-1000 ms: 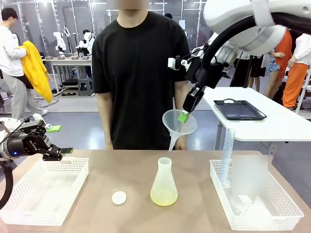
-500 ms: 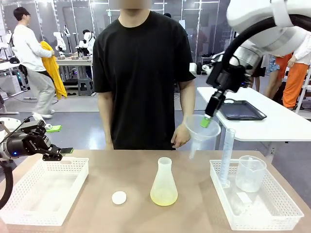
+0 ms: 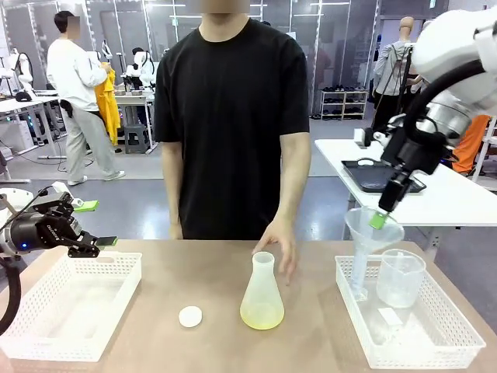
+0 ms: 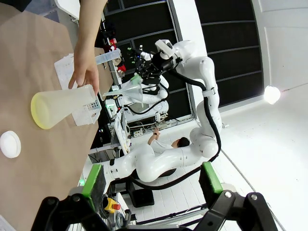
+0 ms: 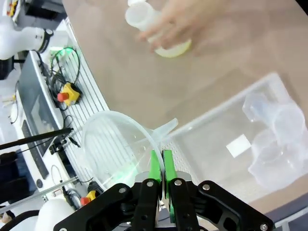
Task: Prepare the solutions needed for the experiment.
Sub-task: Once the solution is in the Big flask , pick up the Plastic Funnel and place it back into the right Organizing basket.
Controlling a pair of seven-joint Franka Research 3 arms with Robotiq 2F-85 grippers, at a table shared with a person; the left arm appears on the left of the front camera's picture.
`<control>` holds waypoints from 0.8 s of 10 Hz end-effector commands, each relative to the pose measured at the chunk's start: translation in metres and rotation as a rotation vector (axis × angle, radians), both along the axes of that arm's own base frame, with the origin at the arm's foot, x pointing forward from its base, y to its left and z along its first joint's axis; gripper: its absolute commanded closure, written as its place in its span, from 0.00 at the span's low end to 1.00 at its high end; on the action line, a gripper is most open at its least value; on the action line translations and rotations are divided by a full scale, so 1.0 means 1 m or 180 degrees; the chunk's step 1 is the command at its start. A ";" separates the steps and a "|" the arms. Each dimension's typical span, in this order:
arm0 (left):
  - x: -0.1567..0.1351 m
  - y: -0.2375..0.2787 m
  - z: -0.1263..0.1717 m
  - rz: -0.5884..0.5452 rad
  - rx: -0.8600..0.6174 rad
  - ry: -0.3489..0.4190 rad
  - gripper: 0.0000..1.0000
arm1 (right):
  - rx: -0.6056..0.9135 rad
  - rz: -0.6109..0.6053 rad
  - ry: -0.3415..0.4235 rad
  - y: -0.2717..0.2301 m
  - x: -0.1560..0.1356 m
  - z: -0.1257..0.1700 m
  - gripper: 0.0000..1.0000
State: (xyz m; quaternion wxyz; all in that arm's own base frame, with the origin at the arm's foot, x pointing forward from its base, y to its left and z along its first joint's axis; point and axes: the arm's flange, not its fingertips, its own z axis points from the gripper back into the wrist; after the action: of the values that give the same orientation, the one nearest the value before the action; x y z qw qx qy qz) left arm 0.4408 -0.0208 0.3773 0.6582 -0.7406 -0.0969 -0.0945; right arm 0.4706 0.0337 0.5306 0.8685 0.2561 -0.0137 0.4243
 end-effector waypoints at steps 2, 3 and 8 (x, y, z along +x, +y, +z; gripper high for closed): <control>-0.001 -0.001 0.003 0.0018 -0.0032 -0.0013 0.00 | -0.0173 -0.0139 -0.0145 -0.031 -0.004 -0.019 1.00; -0.001 -0.001 0.003 0.0018 -0.0032 -0.0013 0.00 | -0.0261 -0.0205 -0.0157 -0.043 -0.005 -0.023 1.00; -0.001 -0.001 0.003 0.0018 -0.0032 -0.0013 0.00 | -0.0556 -0.0480 0.0218 -0.053 0.000 -0.057 1.00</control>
State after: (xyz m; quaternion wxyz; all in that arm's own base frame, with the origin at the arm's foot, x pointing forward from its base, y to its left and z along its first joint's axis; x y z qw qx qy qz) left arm 0.4408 -0.0209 0.3773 0.6582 -0.7406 -0.0969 -0.0945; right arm 0.4723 -0.0253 0.4793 0.9078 0.1970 0.0117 0.3701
